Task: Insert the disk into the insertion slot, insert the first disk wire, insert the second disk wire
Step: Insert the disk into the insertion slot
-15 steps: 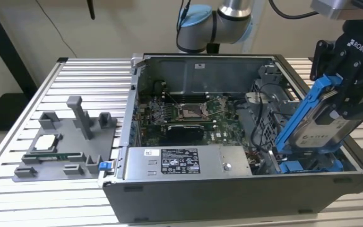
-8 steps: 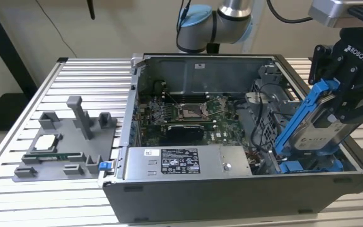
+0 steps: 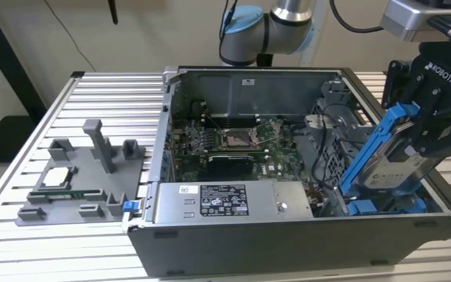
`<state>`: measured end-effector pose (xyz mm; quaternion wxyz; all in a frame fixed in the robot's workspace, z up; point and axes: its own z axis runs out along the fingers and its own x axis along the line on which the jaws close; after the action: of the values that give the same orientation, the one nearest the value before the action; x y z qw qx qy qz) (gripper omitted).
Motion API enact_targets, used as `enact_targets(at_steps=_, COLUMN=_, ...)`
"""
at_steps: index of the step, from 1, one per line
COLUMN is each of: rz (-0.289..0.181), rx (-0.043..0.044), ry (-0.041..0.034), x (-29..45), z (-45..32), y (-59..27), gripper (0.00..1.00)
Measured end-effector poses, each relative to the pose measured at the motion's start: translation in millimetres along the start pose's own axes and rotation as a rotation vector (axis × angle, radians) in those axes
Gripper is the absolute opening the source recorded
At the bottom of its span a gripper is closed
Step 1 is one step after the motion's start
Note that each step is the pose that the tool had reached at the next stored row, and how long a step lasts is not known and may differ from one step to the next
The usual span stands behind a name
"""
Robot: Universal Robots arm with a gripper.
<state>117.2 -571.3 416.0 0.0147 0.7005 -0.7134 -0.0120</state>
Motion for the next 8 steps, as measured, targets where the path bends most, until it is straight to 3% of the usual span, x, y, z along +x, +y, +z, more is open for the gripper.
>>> enact_targets(at_steps=8, rz=0.000, rx=0.0005, ry=0.0000, x=-0.1, z=5.6, y=-1.9, gripper=0.00)
